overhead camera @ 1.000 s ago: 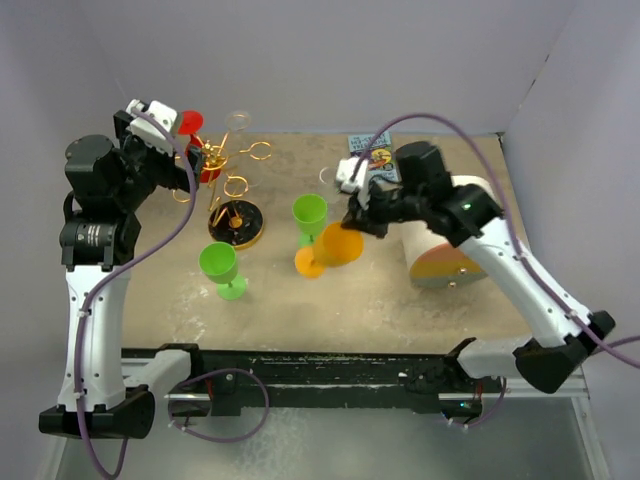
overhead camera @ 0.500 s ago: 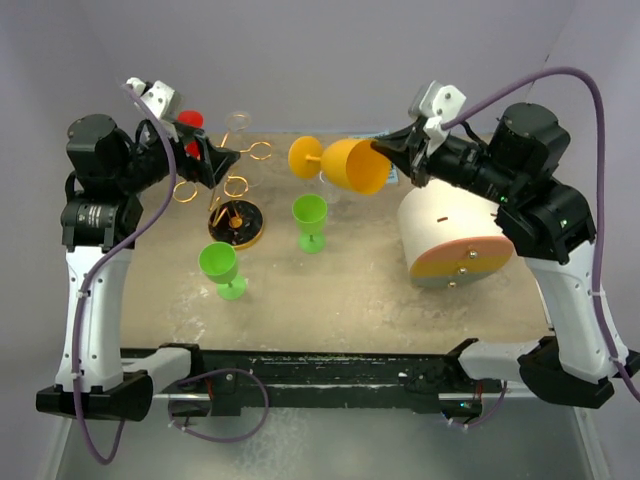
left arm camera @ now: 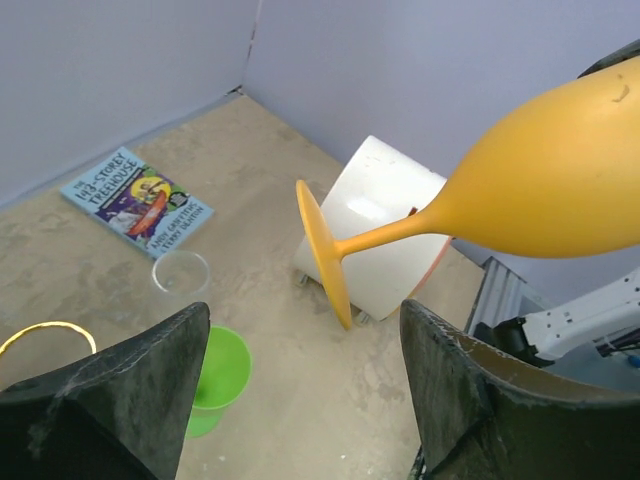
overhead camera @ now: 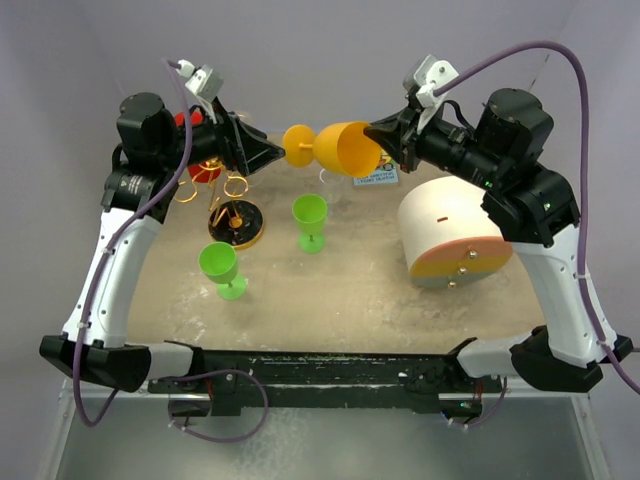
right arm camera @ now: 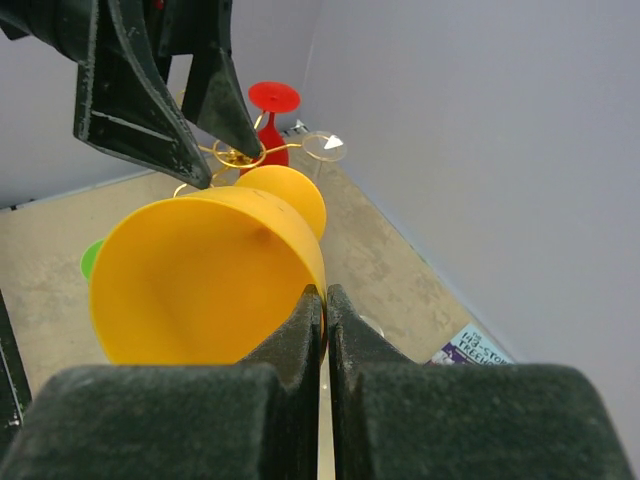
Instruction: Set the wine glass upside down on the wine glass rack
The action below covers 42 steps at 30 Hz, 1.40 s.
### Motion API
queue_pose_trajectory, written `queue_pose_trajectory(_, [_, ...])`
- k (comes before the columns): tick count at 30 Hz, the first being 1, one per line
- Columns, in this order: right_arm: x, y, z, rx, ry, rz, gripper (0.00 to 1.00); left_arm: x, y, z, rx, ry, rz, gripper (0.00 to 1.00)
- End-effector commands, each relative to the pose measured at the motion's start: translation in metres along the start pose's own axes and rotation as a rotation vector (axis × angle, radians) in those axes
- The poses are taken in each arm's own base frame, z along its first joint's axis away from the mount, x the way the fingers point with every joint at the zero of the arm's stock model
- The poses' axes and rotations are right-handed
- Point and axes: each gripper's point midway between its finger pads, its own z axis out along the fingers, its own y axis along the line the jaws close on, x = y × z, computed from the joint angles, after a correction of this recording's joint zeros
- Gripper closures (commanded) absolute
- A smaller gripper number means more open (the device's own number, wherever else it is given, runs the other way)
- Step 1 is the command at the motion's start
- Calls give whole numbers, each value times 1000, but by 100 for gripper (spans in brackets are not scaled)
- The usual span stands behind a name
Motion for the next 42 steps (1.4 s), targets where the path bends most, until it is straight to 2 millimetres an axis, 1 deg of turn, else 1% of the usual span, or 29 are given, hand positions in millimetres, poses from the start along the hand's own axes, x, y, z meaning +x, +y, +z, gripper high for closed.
queue_pose_trajectory(1, [-31,-7,-10,46,-98,-2,100,-14,-22,7,106,-44,-17,24])
queue_pose_trajectory(6, [-30,-7,-10,45,-98,-1,100,-4,-25,12,146,-27,-53,36])
queue_pose_trajectory(7, [-30,-7,-10,46,-98,0,100,-3,-26,12,154,-25,-59,39])
queue_pose_trajectory(11, [-31,-8,-8,44,-102,-1,100,-1,-26,13,160,-17,-72,48])
queue_pose_trajectory(20, [-30,-2,-5,10,-103,3,100,6,-26,19,188,6,-101,56])
queue_pose_trajectory(24, [-27,-1,-3,5,-96,6,100,7,-26,20,197,11,-105,63])
queue_pose_trajectory(28, [-26,-1,-1,0,-94,7,100,9,-26,21,200,15,-112,65])
queue_pose_trajectory(32, [-24,1,0,-11,-89,3,100,9,-27,21,203,14,-111,77])
queue_pose_trajectory(34, [-22,1,0,-11,-83,-1,100,8,-28,20,205,8,-104,86])
queue_pose_trajectory(36, [-20,2,-1,-13,-77,-3,100,5,-30,18,205,-2,-91,97])
queue_pose_trajectory(37, [-19,3,-1,-17,-73,-7,100,5,-31,17,205,-6,-85,100])
queue_pose_trajectory(38, [-18,3,-2,-20,-71,-11,99,4,-32,15,203,-11,-71,100])
queue_pose_trajectory(39, [-17,4,-3,-21,-69,-16,95,4,-33,14,202,-13,-63,100])
queue_pose_trajectory(40, [-17,4,-6,-20,-70,-21,87,3,-32,13,198,-15,-58,100])
queue_pose_trajectory(41, [-16,5,-7,-22,-68,-27,81,2,-33,11,194,-19,-49,100])
queue_pose_trajectory(42, [-15,5,-8,-22,-65,-32,72,1,-31,9,183,-24,-46,100])
